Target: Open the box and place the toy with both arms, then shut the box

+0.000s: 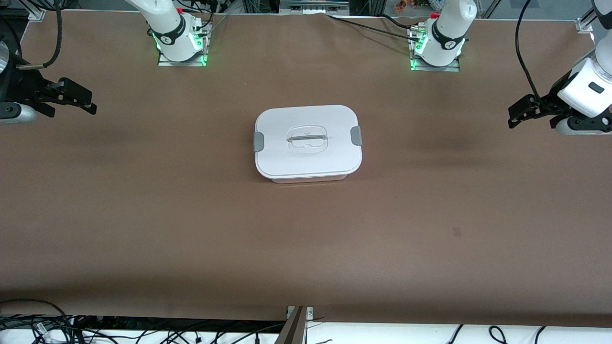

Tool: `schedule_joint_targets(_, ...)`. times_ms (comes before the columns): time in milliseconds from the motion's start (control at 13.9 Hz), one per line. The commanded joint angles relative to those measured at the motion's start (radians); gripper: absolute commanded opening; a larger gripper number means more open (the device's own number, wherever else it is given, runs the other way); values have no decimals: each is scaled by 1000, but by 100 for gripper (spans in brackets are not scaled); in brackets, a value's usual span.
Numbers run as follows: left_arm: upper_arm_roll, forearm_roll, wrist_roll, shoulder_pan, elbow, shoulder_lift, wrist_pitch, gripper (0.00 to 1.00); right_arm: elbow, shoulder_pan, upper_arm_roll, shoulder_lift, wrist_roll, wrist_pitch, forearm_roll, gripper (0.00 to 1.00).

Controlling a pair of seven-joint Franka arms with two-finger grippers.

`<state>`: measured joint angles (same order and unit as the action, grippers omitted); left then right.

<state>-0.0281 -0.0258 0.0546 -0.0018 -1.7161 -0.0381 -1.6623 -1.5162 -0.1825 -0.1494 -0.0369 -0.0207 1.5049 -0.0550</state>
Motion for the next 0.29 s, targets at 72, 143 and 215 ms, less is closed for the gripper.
schedule_joint_targets(72, 4, 9, 11, -9, 27, 14, 6, 100, 11, 9, 7, 2, 1, -6, 4, 100)
schedule_joint_targets(143, 2, 7, 13, -13, 29, 15, 6, 100, 11, 9, 7, 2, 1, -5, 4, 100)
schedule_joint_targets(215, 2, 9, 14, -13, 41, 21, 6, 100, 11, 9, 7, 2, 1, -5, 4, 100)
